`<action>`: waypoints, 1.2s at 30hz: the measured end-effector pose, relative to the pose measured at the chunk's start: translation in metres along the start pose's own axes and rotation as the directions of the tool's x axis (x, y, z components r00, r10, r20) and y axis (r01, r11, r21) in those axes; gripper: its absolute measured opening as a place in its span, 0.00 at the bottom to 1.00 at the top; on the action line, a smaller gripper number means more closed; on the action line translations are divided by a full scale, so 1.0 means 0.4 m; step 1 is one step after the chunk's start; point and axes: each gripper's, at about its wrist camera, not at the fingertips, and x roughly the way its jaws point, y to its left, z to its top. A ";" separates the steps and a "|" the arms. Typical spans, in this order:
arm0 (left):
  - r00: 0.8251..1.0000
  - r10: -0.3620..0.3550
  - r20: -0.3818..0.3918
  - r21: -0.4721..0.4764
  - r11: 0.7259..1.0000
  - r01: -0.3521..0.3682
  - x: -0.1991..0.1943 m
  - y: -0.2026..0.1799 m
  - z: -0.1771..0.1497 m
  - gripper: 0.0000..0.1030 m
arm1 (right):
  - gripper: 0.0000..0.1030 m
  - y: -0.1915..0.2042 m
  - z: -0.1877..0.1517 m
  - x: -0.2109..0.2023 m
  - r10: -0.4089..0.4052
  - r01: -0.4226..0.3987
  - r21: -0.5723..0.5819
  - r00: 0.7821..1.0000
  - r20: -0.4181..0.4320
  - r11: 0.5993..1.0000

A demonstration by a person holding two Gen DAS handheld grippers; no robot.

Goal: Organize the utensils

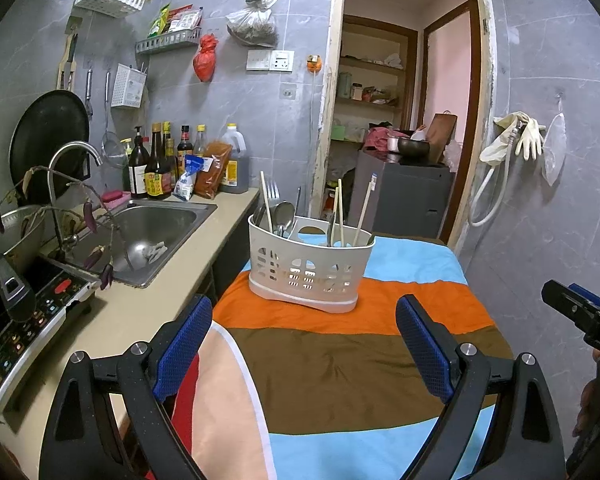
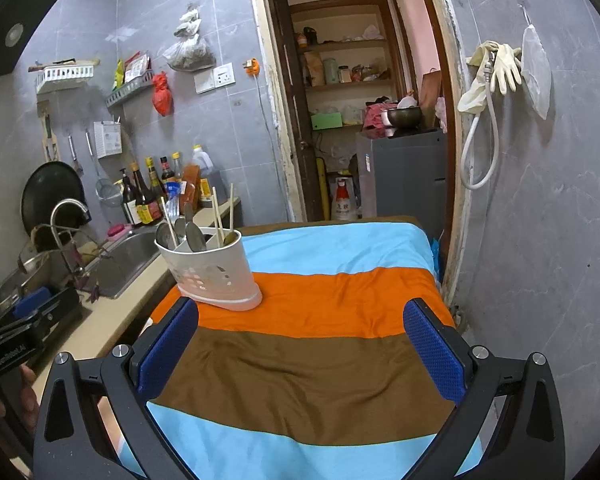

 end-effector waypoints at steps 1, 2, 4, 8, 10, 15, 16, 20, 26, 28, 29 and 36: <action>1.000 0.001 0.000 0.000 1.000 -0.001 0.000 0.000 0.000 0.87 | 1.00 -0.001 -0.001 0.000 0.000 0.000 0.000 1.000 0.000 1.000; 1.000 0.000 -0.001 0.000 1.000 0.000 0.000 0.001 0.000 0.87 | 1.00 -0.002 -0.001 0.000 0.000 0.000 -0.001 1.000 0.000 1.000; 1.000 0.001 -0.001 0.000 1.000 -0.001 -0.001 0.002 0.000 0.87 | 1.00 -0.001 -0.001 0.000 0.001 -0.001 0.001 1.000 -0.001 1.000; 1.000 0.000 -0.001 0.001 1.000 0.000 0.000 0.002 0.001 0.87 | 1.00 -0.002 -0.001 0.000 0.000 0.000 0.000 1.000 -0.001 1.000; 1.000 0.000 0.000 0.000 1.000 0.000 -0.001 0.003 0.000 0.87 | 1.00 -0.001 0.000 -0.001 0.002 -0.002 0.002 1.000 -0.001 1.000; 1.000 0.001 0.000 -0.001 1.000 -0.001 -0.001 0.002 0.001 0.87 | 1.00 -0.001 0.001 0.000 0.001 -0.001 0.001 1.000 -0.001 1.000; 1.000 -0.001 0.000 -0.002 1.000 0.001 -0.001 0.003 0.001 0.87 | 1.00 -0.001 0.000 0.000 0.001 -0.001 0.001 1.000 -0.001 1.000; 1.000 0.000 0.000 0.000 1.000 0.000 0.000 0.003 0.001 0.87 | 1.00 -0.001 0.000 -0.003 0.004 -0.004 0.006 1.000 0.004 1.000; 1.000 0.002 0.000 -0.001 1.000 -0.002 -0.002 0.004 -0.001 0.87 | 1.00 0.000 -0.002 -0.003 0.003 -0.003 0.008 1.000 0.002 1.000; 1.000 -0.001 -0.001 -0.003 1.000 0.001 -0.003 0.005 -0.001 0.87 | 1.00 0.000 -0.004 -0.004 0.003 -0.003 0.009 1.000 0.003 1.000; 1.000 0.000 -0.001 -0.004 1.000 0.000 -0.003 0.005 -0.003 0.87 | 1.00 0.000 -0.003 -0.003 0.003 -0.003 0.010 1.000 0.002 1.000; 0.996 0.093 -0.001 0.057 0.994 -0.093 0.001 -0.011 -0.010 0.87 | 1.00 -0.001 -0.003 -0.003 0.004 -0.004 0.009 1.000 0.001 1.000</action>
